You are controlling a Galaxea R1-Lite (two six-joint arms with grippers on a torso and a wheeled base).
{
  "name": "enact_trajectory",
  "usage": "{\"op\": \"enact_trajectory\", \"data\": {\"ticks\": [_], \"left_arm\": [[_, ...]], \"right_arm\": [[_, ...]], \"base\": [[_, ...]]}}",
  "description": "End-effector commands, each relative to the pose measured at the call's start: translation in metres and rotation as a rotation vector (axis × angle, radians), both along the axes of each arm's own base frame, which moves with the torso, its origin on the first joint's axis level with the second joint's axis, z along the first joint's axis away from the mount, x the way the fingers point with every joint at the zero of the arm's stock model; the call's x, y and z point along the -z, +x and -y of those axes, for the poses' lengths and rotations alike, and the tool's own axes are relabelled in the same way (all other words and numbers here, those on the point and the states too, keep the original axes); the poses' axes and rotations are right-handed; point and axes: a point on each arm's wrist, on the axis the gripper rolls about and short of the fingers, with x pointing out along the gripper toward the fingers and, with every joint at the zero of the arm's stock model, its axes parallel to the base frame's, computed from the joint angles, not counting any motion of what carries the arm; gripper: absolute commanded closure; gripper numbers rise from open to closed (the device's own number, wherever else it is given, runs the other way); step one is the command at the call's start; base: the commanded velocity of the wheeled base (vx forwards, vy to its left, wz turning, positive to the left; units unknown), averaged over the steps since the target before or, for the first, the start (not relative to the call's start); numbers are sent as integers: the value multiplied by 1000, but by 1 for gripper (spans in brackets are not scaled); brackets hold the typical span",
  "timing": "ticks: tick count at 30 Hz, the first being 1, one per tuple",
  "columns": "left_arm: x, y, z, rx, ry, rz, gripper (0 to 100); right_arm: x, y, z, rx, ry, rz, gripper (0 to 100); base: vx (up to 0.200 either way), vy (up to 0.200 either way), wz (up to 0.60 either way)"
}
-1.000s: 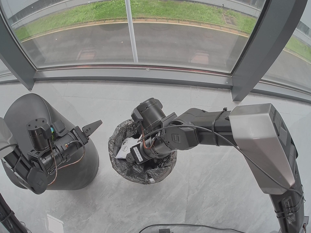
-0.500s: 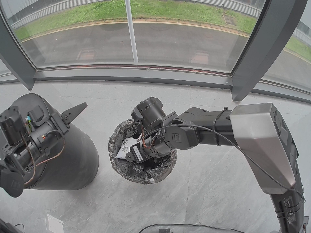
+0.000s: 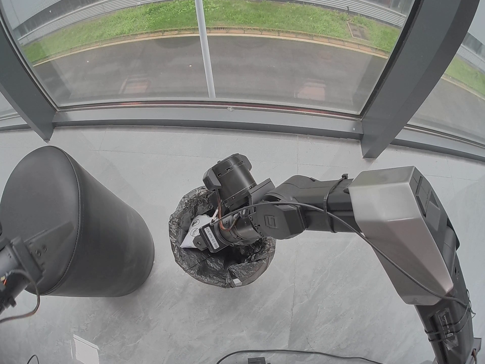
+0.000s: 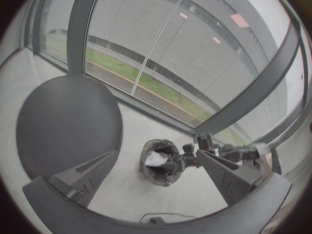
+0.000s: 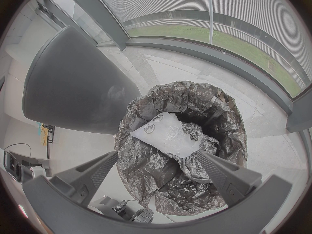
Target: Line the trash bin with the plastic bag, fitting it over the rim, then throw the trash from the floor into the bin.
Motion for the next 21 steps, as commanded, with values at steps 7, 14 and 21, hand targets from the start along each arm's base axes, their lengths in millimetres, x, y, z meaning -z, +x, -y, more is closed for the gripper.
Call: {"op": "enact_trajectory", "data": {"ticks": [7, 14, 21], "left_arm": [[41, -103, -20, -95, 202, 106, 0], [77, -112, -21, -90, 238, 114, 0], [88, -120, -23, -96, 231, 156, 0]], "right_arm": [[7, -1, -7, -20, -17, 30, 0], [28, 9, -14, -49, -16, 92, 0], [66, 21, -17, -53, -87, 143, 0]], "base": [[0, 0, 0], [0, 0, 0], [0, 0, 0]]}}
